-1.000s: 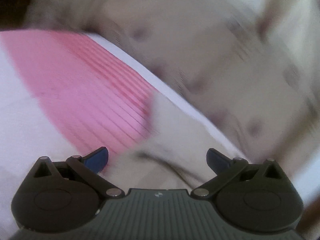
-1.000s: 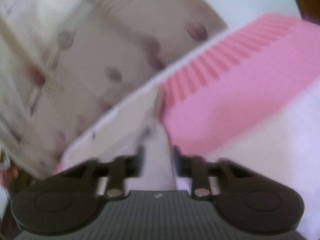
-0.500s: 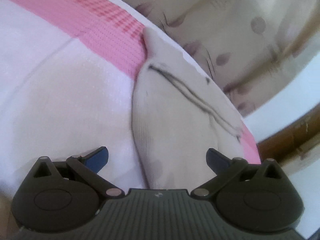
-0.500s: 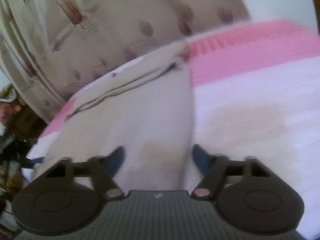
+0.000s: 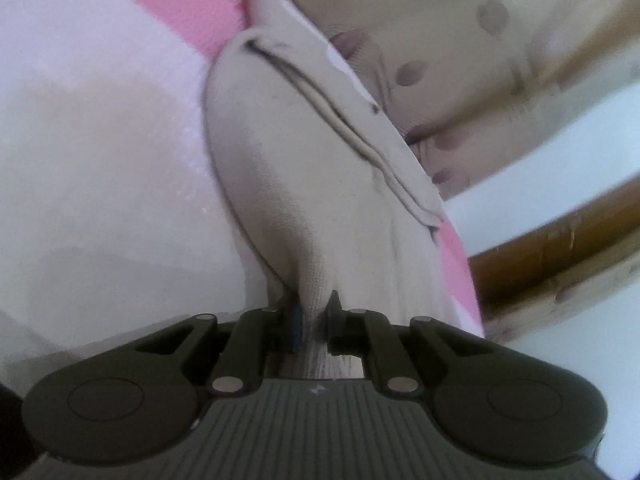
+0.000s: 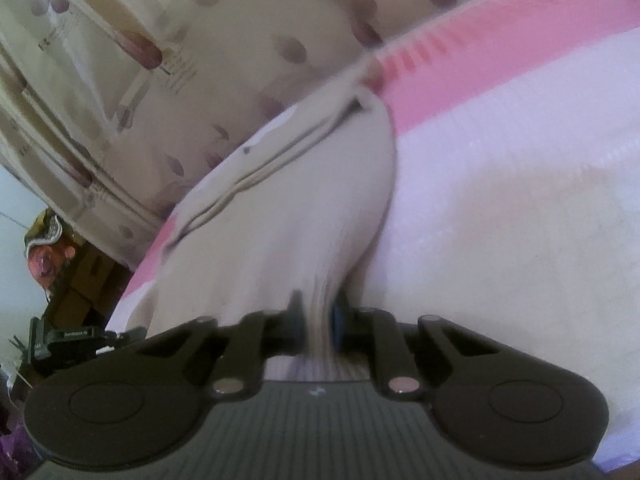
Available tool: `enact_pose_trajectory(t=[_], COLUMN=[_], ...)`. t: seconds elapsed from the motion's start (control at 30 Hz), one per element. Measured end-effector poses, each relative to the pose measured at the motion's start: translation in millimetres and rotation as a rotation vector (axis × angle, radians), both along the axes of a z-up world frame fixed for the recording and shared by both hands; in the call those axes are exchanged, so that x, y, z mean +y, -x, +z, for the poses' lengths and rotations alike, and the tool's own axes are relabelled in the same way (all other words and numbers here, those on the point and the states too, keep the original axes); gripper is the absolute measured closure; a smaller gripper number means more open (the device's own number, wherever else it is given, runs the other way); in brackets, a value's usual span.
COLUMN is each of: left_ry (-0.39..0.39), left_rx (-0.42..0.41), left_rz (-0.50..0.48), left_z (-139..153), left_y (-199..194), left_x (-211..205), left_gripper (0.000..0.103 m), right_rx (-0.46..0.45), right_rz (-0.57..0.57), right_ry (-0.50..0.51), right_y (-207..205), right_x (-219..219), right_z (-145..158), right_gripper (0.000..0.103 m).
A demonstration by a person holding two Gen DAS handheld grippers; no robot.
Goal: Fold small clothes
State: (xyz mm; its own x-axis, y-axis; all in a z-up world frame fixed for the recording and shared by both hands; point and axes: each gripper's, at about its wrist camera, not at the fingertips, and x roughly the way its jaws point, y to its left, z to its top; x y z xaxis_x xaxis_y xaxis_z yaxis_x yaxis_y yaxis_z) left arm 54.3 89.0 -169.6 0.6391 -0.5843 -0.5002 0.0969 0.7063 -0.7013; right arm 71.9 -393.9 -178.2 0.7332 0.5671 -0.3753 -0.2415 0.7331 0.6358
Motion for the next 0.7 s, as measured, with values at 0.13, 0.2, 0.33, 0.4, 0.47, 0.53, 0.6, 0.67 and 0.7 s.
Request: enact_pose_trajectory(t=[0.13,0.2,0.33,0.4,0.47,0.53,0.6,0.67,0.7], left_ry=[0.008,0.021,-0.159,-0.264,-0.336,-0.396,-0.438,-0.469,-0.473], left_rx=[-0.038,-0.047,-0.078,-0.089,-0.139,-0.196,-0.226,-0.252,-0.261], left_rz=[-0.018,-0.004,-0.008,-0.007,0.016,0.023,0.024,0.019,0.02], left_z=[2.1,8.2,21.3,23.3,29.9,38.1,43.9,47.8,49.5], left_y=[-4.5,-6.2,-9.1,-5.8,6.5,15.8,22.0,25.5,27.9], left_x=[-3.8,-3.5,-22.5,-31.3,-35.3,-41.1,-46.0,-49.6,-49.9], left_gripper=[0.048,0.03,0.088,0.095,0.095,0.095,0.095,0.095,0.095], right_rx=[0.025,0.03,-0.012,-0.024,-0.022,-0.027,-0.037,-0.042,-0.043], right_rz=[0.017,0.017,0.011,-0.002,-0.01,-0.007,-0.014,-0.024,-0.028], right_ry=[0.008,0.009,0.082,0.107,0.089,0.027,0.013,-0.017,-0.025], right_y=[-5.5,-8.1,-6.9,-5.9,-3.8,0.0,4.0,6.2,7.1], right_x=[0.4,1.8,15.0,20.7,21.1,19.3,21.3,21.8,22.6], right_z=[3.8,5.0,8.3,9.2,8.7,8.6,10.7,11.3,11.5], right_gripper=[0.089,0.088,0.089,0.092,0.093,0.093,0.093,0.093,0.093])
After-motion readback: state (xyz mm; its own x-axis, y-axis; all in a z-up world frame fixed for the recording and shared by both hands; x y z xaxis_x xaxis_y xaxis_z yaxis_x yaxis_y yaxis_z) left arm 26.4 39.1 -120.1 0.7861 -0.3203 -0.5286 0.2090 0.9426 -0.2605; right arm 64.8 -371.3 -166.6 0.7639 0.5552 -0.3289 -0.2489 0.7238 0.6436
